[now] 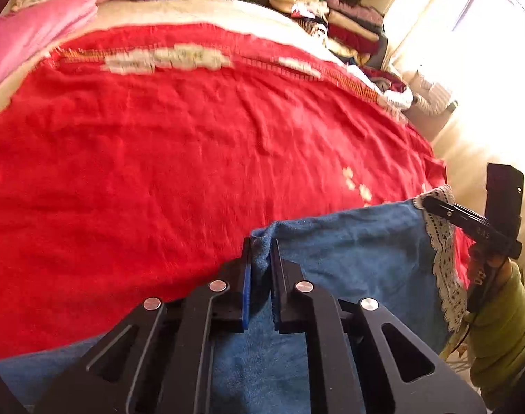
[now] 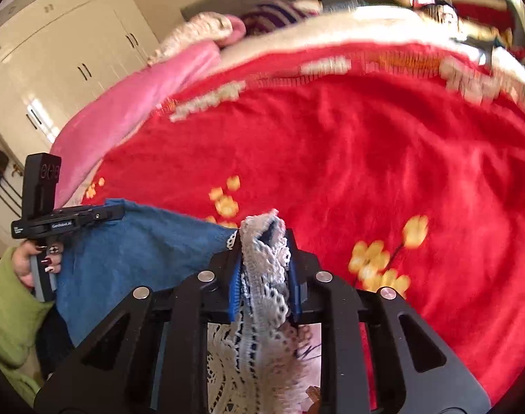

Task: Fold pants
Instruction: 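Pull the lace hem with the right tool to align it over the folded pants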

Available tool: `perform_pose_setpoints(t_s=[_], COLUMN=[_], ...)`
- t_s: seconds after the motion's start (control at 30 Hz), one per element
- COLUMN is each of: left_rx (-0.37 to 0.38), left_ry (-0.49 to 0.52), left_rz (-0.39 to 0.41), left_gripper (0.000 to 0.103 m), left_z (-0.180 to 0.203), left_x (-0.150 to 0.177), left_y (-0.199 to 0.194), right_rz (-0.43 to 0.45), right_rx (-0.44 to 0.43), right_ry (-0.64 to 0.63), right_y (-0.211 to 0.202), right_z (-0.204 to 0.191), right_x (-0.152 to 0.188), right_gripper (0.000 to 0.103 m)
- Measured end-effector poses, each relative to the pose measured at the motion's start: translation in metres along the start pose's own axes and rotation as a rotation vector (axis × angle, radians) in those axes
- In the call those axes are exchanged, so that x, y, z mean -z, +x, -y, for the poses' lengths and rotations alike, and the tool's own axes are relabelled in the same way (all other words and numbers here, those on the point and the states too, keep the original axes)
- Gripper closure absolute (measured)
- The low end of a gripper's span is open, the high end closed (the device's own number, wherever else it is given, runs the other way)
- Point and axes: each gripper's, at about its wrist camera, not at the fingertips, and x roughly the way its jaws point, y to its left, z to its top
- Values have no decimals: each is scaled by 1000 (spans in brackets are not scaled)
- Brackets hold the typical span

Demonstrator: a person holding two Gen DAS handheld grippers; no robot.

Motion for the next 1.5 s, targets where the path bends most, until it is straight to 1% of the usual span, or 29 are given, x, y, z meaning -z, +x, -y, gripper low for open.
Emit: perform_pose_setpoints(t_s=[0.03, 0.1, 0.13, 0.2, 0.33, 0.4, 0.5, 0.53, 0.57, 0.6, 0.63, 0.67, 0.73, 0.77, 0.8, 0.83, 0.93, 1.03, 1.13, 1.23, 1.3, 1.37, 1.43, 1.5], left_rx=[-4, -22, -33, -65, -114, -130, -122, -118, -121, -130, -140, -145, -150, -156, -161, -163, -147, -150, -126, -117, -131, -154, -167, -183], left_ry=[9, 28, 33, 46, 38, 44, 35, 25, 19, 14, 13, 15, 18, 21, 22, 23, 35, 61, 63, 57, 48, 31, 22, 17], left_rz=[18, 24, 25, 16, -8, 1, 14, 19, 26, 36, 48, 65, 94, 102, 110, 117, 130, 134, 112, 82, 61, 28, 19, 8], left_gripper=[97, 97, 97, 97, 96, 94, 92, 88, 80, 74, 65, 63, 62, 58, 50, 46, 46, 41, 41, 41, 41, 41, 41, 41], left_z=[3, 7, 9, 11, 5, 4, 0, -2, -2, -2, -2, -2, -1, 0, 1, 3, 8, 16, 22, 22, 20, 17, 15, 12], left_x=[-5, -9, -10, -9, 0, 4, 7, 7, 7, 7, 7, 9, 14, 16, 19, 22, 36, 53, 77, 99, 111, 118, 121, 122], left_y=[-3, -1, 1, 11, 31, 35, 34, 31, 28, 23, 17, 9, -8, -14, -20, -26, -44, -54, -62, -65, -66, -64, -61, -57], right_rz=[22, 47, 43, 13, -101, -97, -97, -100, -98, -86, -62, -40, -14, 3, 10, 13, 3, -8, -36, -75, -81, -84, -104, -124], right_rx=[7, 24, 38, 62, 134, 145, 178, 184, 193, 206, 215, 213, 201, 198, 198, 200, 195, 202, 191, 198, 193, 163, 141, 138], right_ry=[-12, -45, -54, -55, -70, -71, -80, -76, -69, -68, -70, -61, -34, -23, -18, -14, 7, 21, 67, 109, 138, 184, 211, 219], right_y=[-6, -9, -7, 5, 43, 47, 46, 45, 41, 35, 25, 16, 0, -10, -18, -27, -46, -61, -75, -80, -81, -80, -74, -67], right_z=[-1, -3, -1, 4, 13, 14, 12, 11, 10, 8, 5, 3, 1, -1, -3, -6, -12, -17, -16, -15, -14, -13, -13, -15], right_x=[-6, -16, -20, -25, -17, -14, -14, -14, -14, -16, -16, -16, -14, -10, -7, -1, 17, 34, 58, 80, 89, 99, 106, 111], right_gripper=[89, 89, 89, 89, 88, 87, 82, 78, 75, 70, 67, 65, 56, 55, 52, 51, 49, 49, 49, 49, 49, 49, 49, 49])
